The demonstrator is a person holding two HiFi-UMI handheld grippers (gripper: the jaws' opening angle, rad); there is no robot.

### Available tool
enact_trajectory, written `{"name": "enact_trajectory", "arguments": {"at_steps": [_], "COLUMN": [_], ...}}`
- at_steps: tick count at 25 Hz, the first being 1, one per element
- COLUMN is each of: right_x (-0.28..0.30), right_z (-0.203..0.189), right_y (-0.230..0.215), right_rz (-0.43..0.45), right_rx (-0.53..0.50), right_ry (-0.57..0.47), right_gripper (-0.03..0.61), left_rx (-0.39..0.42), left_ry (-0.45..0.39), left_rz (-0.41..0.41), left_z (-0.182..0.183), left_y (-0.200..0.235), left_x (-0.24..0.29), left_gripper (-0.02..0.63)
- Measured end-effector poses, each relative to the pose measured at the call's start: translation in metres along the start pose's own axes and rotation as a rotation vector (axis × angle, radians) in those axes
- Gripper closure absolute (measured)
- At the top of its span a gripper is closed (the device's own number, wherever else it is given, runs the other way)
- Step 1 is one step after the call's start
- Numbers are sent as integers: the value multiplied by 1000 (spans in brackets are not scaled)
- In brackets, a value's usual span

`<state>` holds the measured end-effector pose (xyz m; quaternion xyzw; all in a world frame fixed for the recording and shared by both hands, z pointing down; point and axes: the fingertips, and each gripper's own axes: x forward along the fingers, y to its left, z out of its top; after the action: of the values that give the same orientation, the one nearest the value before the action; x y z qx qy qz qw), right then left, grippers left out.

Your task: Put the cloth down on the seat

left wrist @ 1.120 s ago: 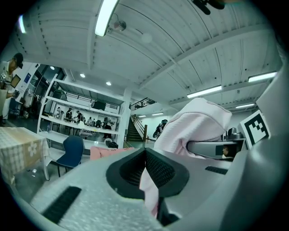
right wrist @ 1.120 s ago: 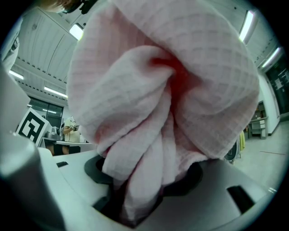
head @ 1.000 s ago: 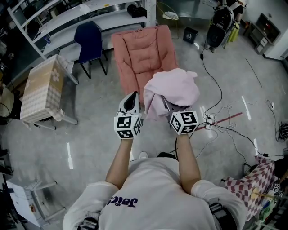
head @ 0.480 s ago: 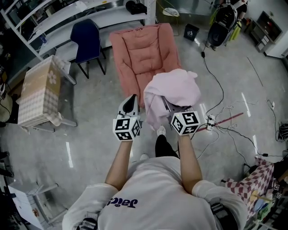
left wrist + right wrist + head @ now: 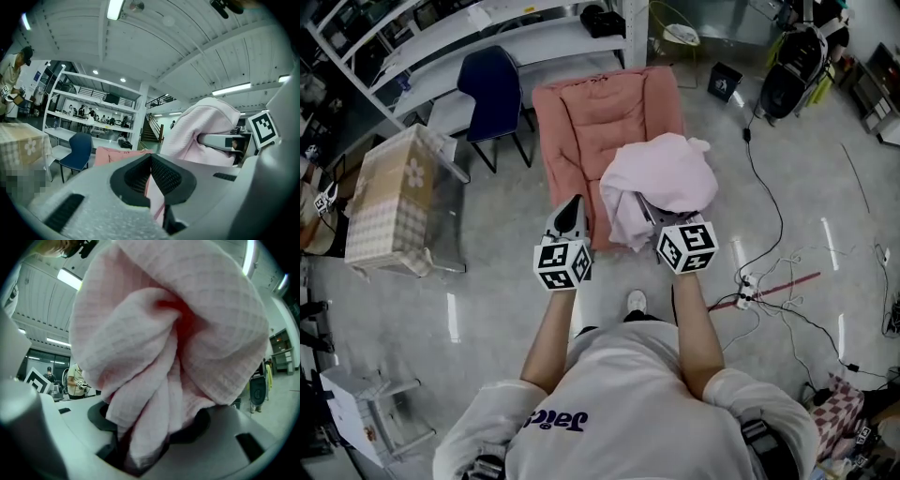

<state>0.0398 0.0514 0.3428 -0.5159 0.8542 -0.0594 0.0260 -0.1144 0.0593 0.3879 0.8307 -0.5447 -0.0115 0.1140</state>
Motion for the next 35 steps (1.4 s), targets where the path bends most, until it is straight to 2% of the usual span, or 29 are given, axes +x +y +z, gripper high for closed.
{"name": "enact_trajectory", "arguments": {"at_steps": [6,17,23,28,35], "right_x": [44,122,177,209,229], "right_z": [2,-53,-94,-159,-306], "right_y": [-54,-108,-130,-147,-156], "right_rz": [42,15,20,14,17], "right_rx": [26,89,94,115,224], "right_ry": [9,128,250,401,712], "right_gripper": [304,304,301,297,279], "left_rx": [-7,-42,-76,-123,-158], "left_ry": [37,120,190,276,443], "left_rz": [52,93,67,67,28], "left_z": [-17,-47,-60,-94,-175], "left_y": [-4,43,70,97,130], "left_x": [54,134,200,244,286], "left_gripper": [599,599,599,599,598]}}
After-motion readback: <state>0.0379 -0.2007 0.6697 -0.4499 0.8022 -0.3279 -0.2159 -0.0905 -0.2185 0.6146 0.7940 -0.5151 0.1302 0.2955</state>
